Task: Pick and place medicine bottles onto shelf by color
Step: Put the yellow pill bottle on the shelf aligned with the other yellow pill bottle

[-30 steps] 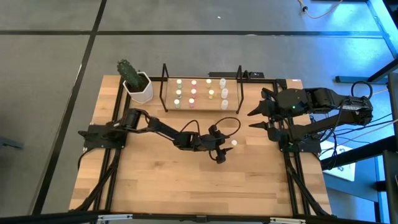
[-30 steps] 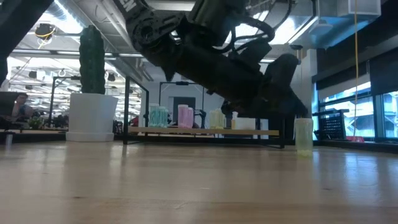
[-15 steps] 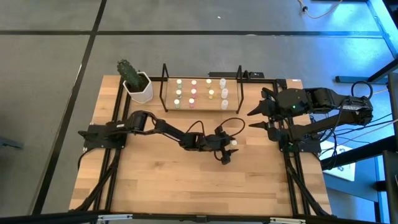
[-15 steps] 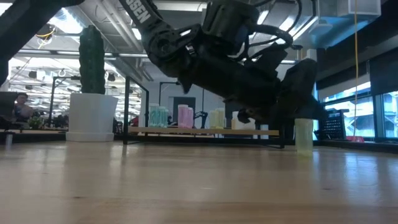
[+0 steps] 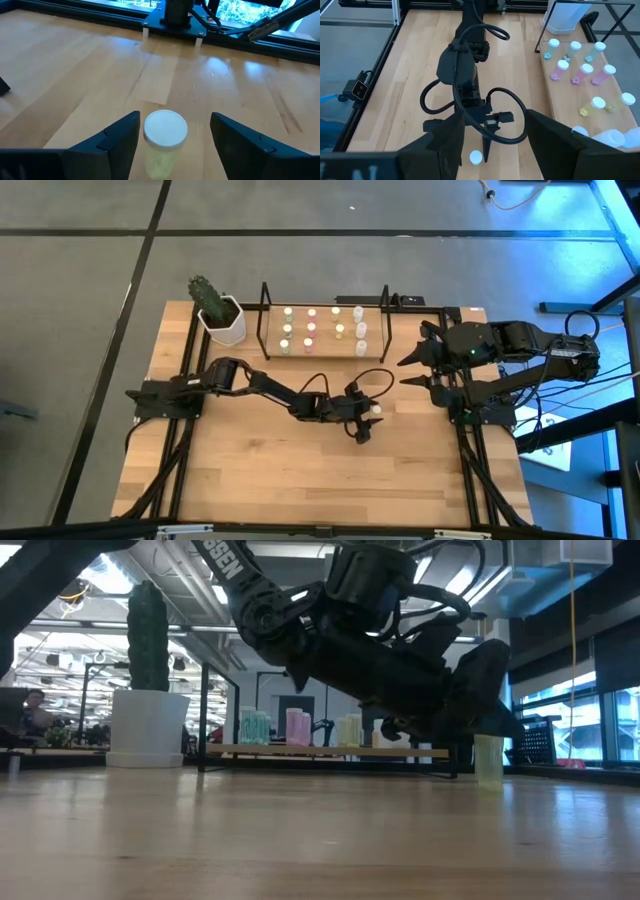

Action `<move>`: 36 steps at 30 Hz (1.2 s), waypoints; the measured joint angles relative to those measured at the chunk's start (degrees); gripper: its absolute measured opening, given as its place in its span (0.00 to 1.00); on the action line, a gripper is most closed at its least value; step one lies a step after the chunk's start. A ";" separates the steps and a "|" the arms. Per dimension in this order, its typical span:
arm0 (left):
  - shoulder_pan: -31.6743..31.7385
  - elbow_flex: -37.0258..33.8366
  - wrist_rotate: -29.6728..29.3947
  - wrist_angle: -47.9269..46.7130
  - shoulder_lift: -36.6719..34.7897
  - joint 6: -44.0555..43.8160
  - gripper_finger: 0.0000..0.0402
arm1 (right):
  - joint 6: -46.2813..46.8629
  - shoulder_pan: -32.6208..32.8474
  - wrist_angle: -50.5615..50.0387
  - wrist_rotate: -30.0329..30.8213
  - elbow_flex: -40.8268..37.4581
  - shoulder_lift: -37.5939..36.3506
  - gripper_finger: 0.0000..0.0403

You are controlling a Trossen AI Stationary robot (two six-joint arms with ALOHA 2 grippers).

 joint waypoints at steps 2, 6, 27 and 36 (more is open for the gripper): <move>0.00 0.00 -0.01 -0.06 0.00 0.00 0.56 | -0.09 0.00 0.00 0.00 0.00 -0.02 0.52; 0.00 0.00 -0.02 -0.09 0.00 -0.35 0.51 | -0.06 0.00 0.00 0.00 0.00 -0.02 0.52; -0.04 -0.07 -0.04 -0.20 -0.22 -1.97 0.29 | -0.10 0.00 0.00 0.00 0.00 -0.01 0.52; -0.04 -0.13 -0.81 -2.01 -2.10 -5.99 0.29 | -0.04 -0.01 0.00 0.00 0.00 -0.01 0.52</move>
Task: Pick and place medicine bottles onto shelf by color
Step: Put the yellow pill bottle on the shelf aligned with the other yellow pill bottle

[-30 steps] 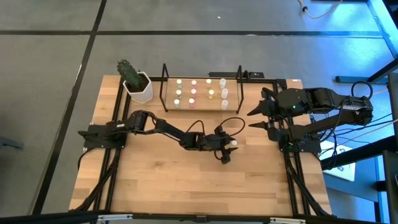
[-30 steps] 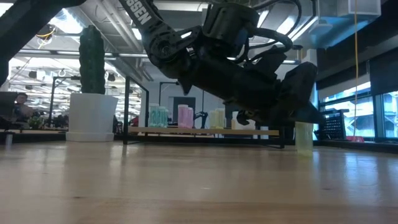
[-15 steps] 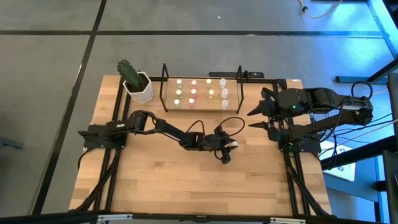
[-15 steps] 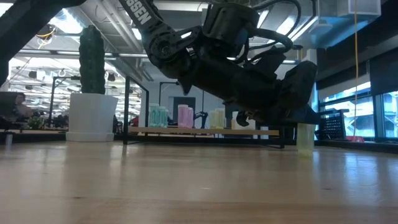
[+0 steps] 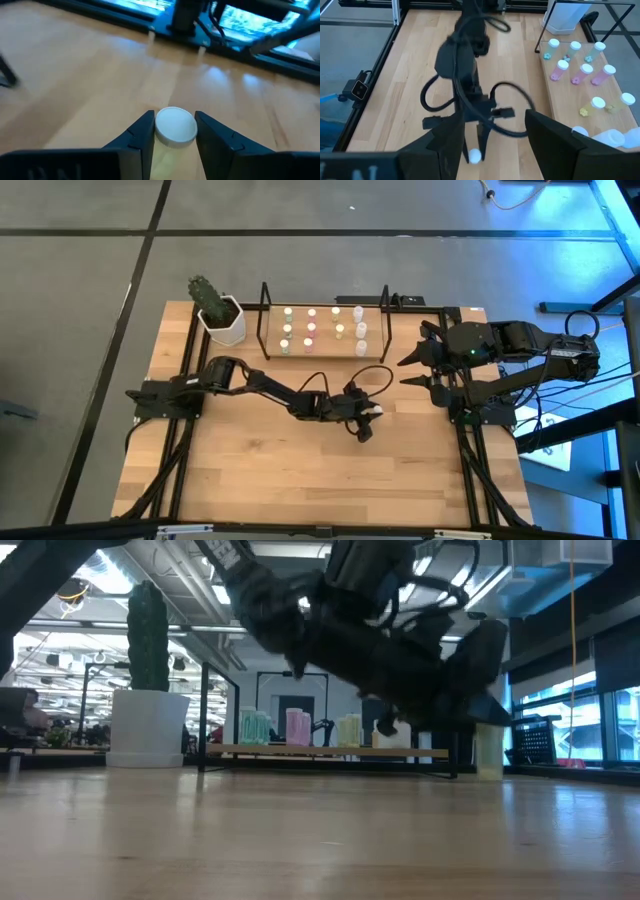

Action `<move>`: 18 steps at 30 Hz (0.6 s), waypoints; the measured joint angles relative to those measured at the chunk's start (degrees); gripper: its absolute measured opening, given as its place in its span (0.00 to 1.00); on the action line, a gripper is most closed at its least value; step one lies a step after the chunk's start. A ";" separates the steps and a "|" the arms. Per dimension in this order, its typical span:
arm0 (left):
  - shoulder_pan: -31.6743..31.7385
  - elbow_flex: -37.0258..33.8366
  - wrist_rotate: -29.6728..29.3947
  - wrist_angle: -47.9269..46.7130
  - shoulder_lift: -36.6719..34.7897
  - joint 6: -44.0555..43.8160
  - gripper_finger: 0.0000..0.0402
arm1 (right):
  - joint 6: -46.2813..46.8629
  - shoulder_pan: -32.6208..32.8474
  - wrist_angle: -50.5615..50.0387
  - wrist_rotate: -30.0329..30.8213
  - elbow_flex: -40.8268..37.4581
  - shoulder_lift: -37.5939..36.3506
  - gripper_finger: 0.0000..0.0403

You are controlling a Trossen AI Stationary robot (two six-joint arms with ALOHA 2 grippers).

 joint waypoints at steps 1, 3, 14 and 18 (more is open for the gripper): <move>-0.01 0.01 -0.99 -1.00 -0.81 0.04 0.28 | -0.07 0.01 0.00 0.00 0.00 0.01 0.52; -0.04 0.02 -3.38 -4.11 -2.96 0.59 0.28 | 0.05 0.01 0.00 0.00 0.00 0.00 0.52; 1.96 0.04 -12.00 -20.90 -14.20 -2.00 0.28 | 0.06 0.00 0.01 0.00 0.00 -0.01 0.52; 2.47 0.04 -18.16 -23.13 -16.12 -5.73 0.28 | 0.07 0.01 0.04 0.00 0.00 -0.01 0.52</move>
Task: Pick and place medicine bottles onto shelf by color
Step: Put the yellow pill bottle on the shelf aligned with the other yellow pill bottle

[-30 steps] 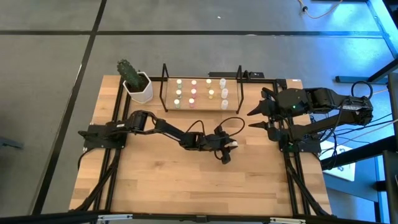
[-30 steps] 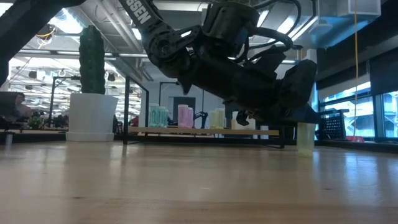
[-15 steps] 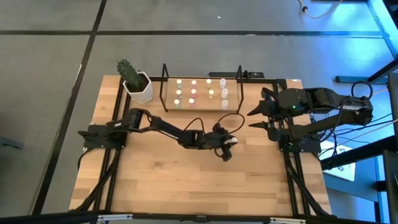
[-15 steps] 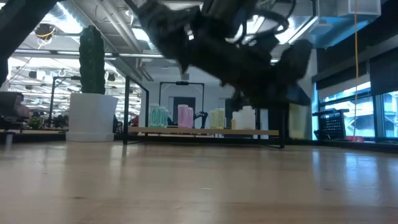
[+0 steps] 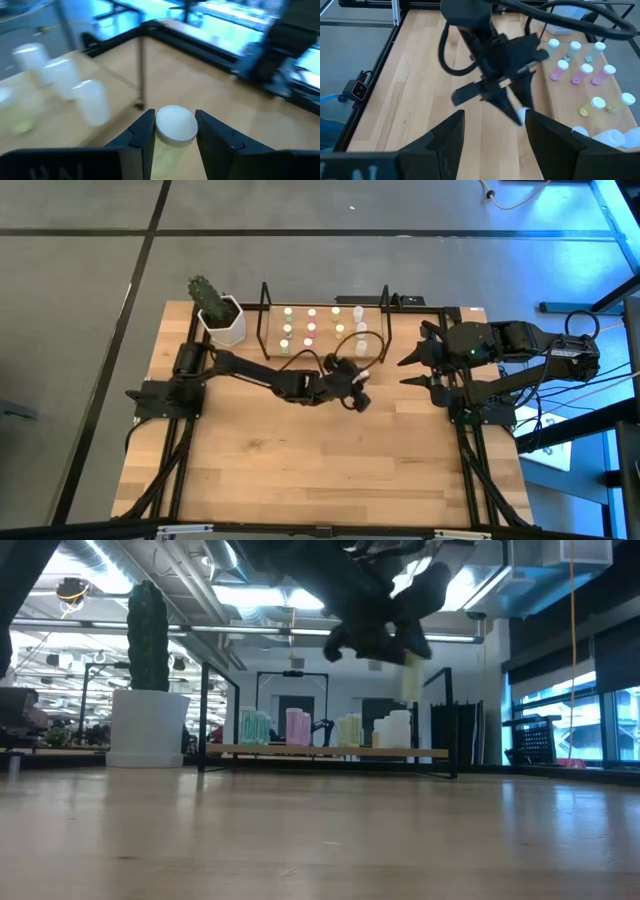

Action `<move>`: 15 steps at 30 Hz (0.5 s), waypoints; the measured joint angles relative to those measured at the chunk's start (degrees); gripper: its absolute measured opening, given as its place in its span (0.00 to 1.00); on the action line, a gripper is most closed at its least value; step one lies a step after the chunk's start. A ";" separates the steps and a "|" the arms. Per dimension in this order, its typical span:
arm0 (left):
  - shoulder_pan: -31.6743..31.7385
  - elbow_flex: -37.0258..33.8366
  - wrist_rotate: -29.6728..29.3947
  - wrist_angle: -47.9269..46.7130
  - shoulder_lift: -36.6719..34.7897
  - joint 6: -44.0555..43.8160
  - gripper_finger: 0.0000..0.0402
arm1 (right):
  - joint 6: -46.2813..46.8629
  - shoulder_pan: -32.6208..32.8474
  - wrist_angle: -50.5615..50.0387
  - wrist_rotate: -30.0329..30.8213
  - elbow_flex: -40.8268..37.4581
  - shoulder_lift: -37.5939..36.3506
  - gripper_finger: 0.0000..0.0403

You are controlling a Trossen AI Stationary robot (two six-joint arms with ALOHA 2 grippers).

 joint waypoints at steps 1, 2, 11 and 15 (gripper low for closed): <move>0.08 0.00 -1.44 -1.28 -0.34 -1.42 0.28 | -0.01 0.00 -0.02 0.00 0.00 0.00 0.52; 0.12 0.00 -2.71 -2.07 -0.54 -3.05 0.28 | -0.07 0.00 -0.02 0.00 0.00 0.01 0.52; 0.11 -4.10 -11.48 -5.79 -2.37 -18.59 0.28 | -0.01 0.00 0.02 0.00 0.00 0.00 0.52; 0.22 -5.97 -13.16 -5.55 -3.31 -19.13 0.28 | -0.01 -0.01 0.04 0.00 0.01 0.00 0.52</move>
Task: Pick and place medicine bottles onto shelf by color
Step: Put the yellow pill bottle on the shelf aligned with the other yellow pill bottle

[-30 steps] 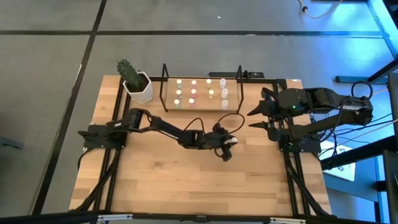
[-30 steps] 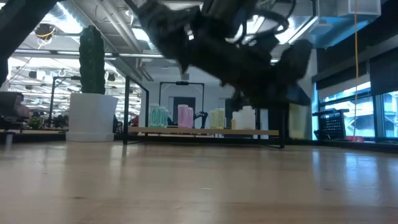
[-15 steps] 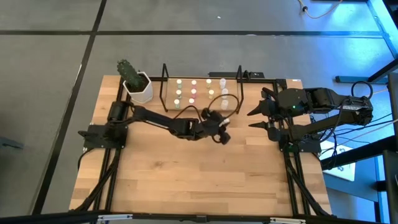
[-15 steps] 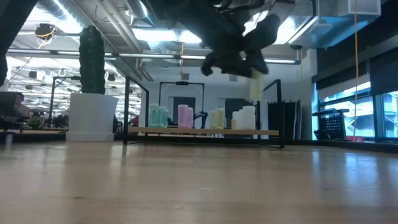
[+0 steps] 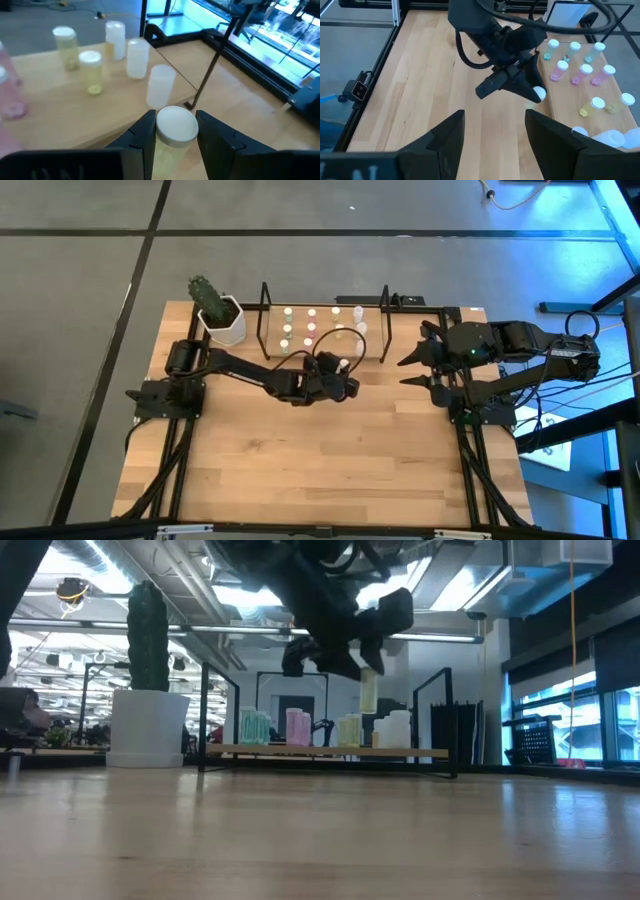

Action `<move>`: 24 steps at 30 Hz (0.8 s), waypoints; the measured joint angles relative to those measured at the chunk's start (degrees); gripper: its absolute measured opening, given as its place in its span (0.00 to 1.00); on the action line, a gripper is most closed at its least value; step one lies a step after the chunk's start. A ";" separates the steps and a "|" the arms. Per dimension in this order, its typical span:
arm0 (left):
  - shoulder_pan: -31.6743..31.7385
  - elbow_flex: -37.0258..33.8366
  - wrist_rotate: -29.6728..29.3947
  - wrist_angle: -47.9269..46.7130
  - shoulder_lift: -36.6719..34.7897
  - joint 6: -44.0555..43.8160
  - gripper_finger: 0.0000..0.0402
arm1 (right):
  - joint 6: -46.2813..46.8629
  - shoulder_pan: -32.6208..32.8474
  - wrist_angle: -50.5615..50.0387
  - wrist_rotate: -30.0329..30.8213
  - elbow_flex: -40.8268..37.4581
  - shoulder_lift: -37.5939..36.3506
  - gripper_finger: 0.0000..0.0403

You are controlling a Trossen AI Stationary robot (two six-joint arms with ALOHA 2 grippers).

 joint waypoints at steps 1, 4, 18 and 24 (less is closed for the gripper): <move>0.10 -0.05 -0.33 0.10 -0.04 0.48 0.28 | -0.01 0.00 0.00 0.00 0.01 0.00 0.52; 0.44 -0.17 -0.95 0.09 -0.04 0.85 0.28 | -0.10 -0.01 0.02 0.00 0.01 0.02 0.52; 5.82 -0.17 -1.20 0.10 -0.58 0.93 0.28 | -0.11 0.00 0.04 0.00 0.01 0.01 0.52; 7.02 -0.17 -1.19 0.10 -0.61 0.89 0.28 | 0.50 -0.01 0.38 2.22 0.01 0.02 0.52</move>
